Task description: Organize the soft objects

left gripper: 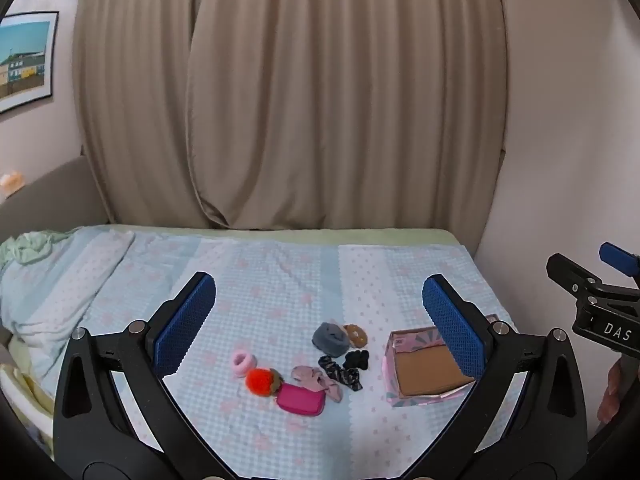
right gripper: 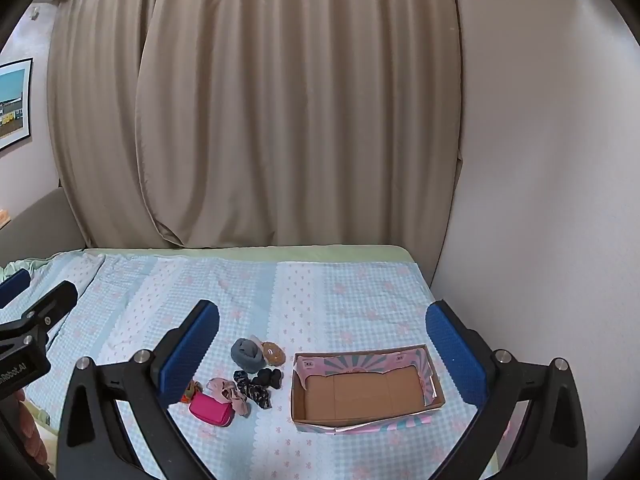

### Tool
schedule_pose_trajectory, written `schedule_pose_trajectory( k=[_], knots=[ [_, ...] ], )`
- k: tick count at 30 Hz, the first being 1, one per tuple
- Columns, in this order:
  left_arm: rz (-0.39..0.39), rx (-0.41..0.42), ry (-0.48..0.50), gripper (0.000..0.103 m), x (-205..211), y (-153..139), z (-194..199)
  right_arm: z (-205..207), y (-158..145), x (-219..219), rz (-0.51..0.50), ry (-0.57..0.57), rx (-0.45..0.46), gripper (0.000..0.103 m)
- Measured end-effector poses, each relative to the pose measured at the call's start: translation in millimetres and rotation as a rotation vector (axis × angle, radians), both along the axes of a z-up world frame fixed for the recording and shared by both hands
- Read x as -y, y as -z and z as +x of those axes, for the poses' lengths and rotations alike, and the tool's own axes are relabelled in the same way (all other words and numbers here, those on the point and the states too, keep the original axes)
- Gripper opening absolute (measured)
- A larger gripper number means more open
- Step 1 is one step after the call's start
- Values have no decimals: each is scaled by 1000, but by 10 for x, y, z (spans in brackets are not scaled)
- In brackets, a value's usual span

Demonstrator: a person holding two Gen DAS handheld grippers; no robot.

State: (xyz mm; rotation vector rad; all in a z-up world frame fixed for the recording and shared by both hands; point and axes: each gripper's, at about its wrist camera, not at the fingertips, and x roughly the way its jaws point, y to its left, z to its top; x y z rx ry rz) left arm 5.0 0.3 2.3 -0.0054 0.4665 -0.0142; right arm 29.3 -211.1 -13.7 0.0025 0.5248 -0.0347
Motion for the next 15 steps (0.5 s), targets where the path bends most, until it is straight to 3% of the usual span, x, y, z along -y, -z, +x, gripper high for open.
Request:
schedule_pose_trajectory(
  k=[15],
  knots=[
    [-4, 1, 8, 103, 45, 36, 23, 8, 23, -8, 4, 0, 4, 103]
  ],
)
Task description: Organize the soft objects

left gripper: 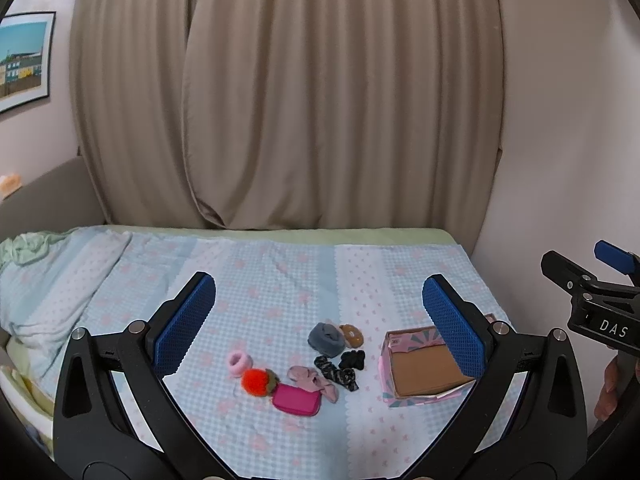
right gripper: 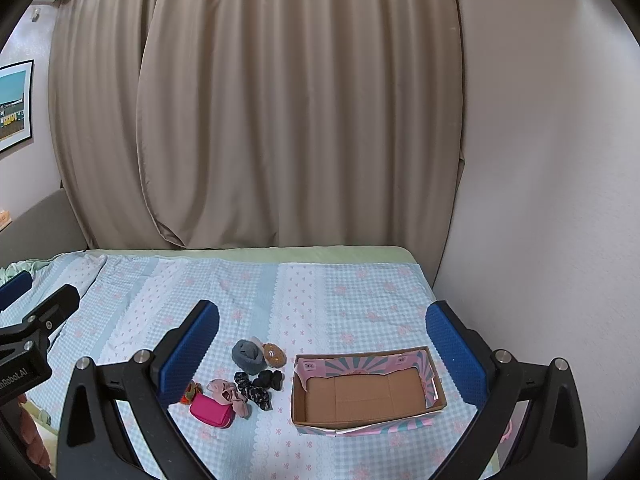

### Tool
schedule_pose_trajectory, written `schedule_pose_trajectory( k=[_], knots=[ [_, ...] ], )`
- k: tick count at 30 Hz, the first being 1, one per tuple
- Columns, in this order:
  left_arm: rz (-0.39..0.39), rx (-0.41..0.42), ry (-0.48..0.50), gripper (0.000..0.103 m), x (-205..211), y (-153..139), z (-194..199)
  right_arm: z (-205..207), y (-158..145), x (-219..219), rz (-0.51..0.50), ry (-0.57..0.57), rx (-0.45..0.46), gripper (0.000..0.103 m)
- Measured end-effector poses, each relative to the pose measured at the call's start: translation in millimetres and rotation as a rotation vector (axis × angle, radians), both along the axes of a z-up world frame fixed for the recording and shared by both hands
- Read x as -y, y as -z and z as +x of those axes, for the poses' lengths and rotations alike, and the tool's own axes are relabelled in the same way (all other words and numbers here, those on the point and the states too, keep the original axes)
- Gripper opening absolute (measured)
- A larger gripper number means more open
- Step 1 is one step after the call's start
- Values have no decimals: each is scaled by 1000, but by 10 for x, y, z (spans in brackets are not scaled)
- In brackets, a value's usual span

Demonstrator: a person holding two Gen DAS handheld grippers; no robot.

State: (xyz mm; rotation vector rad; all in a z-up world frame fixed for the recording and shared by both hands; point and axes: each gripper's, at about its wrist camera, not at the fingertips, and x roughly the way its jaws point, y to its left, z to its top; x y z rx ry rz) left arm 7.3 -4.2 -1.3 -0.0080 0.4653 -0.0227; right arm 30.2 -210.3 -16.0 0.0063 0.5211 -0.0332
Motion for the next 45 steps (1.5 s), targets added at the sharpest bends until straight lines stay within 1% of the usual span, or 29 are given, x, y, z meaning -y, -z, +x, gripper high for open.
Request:
schedule_pose_trajectory(
  k=[6, 22, 45],
  knots=[
    [-13, 0, 2, 103, -21, 3, -24, 5, -2, 1, 0, 0, 0, 103],
    [-15, 7, 0, 103, 29, 15, -12, 103, 55, 7, 5, 3, 5, 103],
    [-27, -3, -5, 103, 66, 44, 7, 131, 81, 12, 6, 1, 5, 103]
  ],
)
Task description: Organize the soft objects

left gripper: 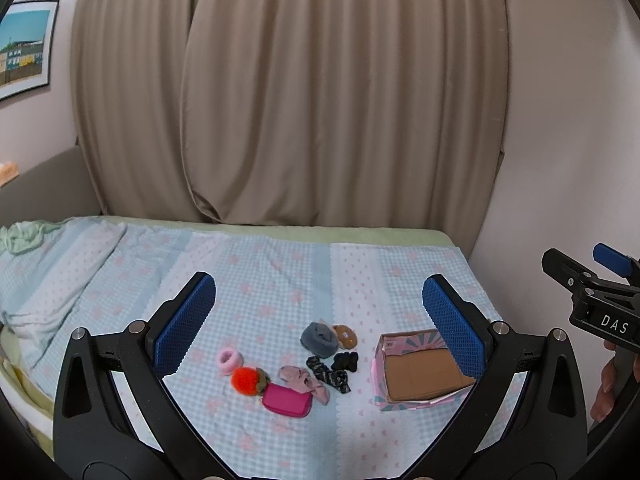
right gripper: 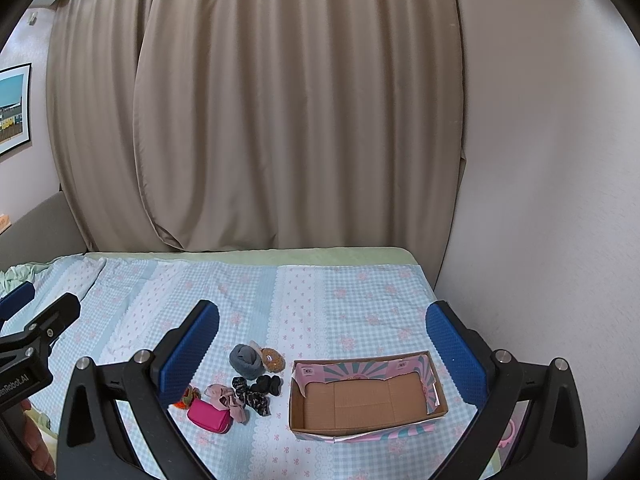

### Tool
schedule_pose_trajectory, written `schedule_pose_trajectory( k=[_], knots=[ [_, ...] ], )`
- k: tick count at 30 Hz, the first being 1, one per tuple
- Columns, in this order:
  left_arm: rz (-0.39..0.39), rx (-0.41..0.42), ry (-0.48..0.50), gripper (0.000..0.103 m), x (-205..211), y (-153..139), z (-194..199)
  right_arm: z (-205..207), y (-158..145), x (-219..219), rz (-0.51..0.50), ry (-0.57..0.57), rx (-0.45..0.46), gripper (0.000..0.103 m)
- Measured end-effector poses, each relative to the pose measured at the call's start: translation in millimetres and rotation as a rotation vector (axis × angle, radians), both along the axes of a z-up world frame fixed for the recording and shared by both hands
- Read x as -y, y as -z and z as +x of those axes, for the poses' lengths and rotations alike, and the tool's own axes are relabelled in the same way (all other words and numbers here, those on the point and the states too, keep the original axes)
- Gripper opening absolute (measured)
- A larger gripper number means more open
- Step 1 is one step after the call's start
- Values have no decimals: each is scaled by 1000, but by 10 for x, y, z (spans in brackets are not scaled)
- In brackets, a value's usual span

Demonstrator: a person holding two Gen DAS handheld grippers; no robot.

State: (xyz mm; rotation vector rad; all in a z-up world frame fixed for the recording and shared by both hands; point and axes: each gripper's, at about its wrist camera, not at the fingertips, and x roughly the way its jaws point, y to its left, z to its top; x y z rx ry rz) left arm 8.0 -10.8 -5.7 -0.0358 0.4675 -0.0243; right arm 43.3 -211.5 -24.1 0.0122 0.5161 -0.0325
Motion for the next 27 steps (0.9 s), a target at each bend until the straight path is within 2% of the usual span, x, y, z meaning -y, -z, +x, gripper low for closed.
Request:
schedule_pose_trajectory(
  k=[20, 27],
  knots=[
    [-29, -20, 0, 103, -131, 9, 79, -68, -62, -41, 1, -4, -13, 103],
    [-50, -15, -78, 103, -330, 5, 35, -70, -154, -56, -19, -44, -17, 103]
  ],
)
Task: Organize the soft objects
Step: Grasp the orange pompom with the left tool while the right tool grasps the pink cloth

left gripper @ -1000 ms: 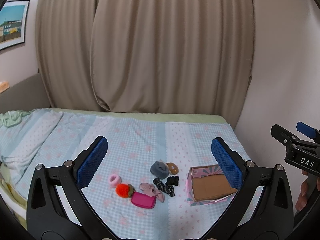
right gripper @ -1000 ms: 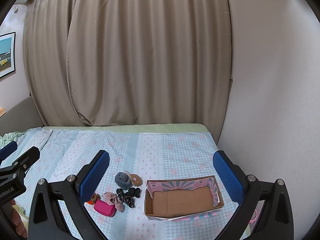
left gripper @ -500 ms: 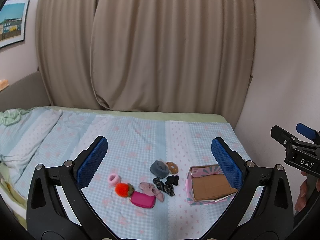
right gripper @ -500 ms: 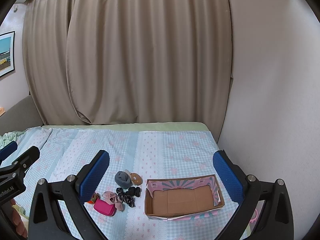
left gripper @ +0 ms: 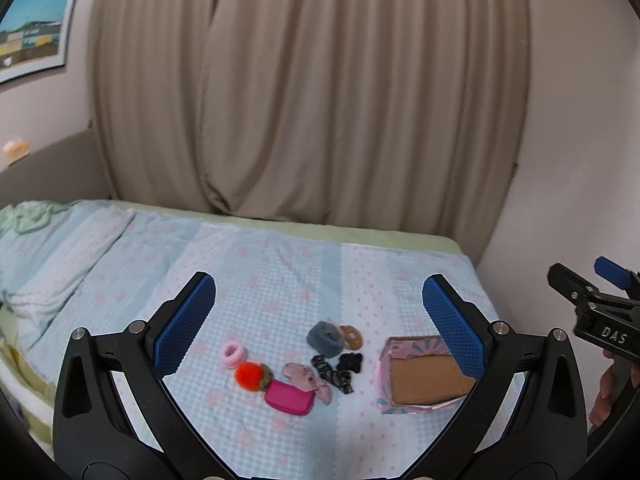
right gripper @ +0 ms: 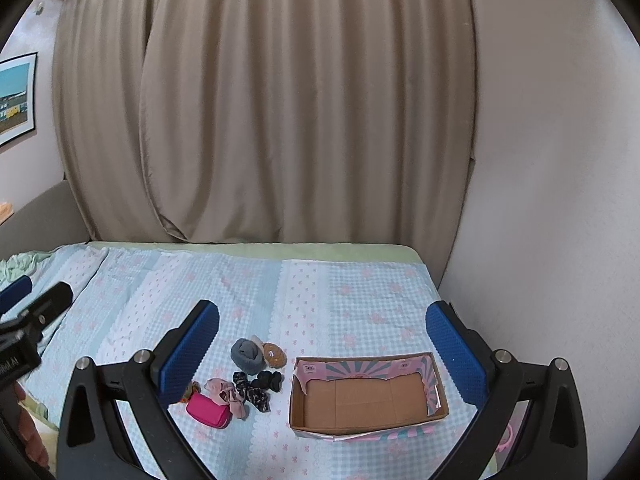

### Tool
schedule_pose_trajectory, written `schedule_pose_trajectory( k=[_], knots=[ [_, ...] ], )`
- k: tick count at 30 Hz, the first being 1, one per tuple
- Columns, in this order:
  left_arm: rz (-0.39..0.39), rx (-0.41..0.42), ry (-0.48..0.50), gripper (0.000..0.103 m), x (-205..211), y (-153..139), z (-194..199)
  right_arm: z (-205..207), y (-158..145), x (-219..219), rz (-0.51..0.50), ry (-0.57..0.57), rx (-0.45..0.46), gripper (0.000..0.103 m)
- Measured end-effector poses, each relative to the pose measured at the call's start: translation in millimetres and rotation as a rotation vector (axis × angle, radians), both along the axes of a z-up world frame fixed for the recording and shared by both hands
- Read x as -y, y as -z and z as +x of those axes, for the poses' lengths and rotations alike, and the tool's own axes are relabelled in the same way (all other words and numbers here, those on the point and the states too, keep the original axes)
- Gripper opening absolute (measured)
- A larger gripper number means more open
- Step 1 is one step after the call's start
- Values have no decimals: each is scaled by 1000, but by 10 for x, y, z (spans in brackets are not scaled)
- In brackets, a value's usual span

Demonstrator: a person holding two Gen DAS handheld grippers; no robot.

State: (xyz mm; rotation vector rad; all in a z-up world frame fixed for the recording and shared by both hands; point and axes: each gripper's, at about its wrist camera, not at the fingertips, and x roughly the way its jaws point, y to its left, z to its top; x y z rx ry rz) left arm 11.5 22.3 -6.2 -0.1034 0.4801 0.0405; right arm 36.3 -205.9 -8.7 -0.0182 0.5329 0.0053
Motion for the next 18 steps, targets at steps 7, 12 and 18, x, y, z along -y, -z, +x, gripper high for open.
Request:
schedule_pose_trajectory(
  k=[7, 12, 18],
  knots=[
    [-17, -111, -74, 103, -394, 502, 17, 86, 246, -190, 11, -117, -49, 103],
    [-55, -235, -48, 103, -841, 989, 232, 222, 569, -463, 67, -116, -146, 103],
    [-153, -394, 17, 103, -1307, 1718, 688, 536, 1082, -934, 100, -114, -299, 103]
  ],
)
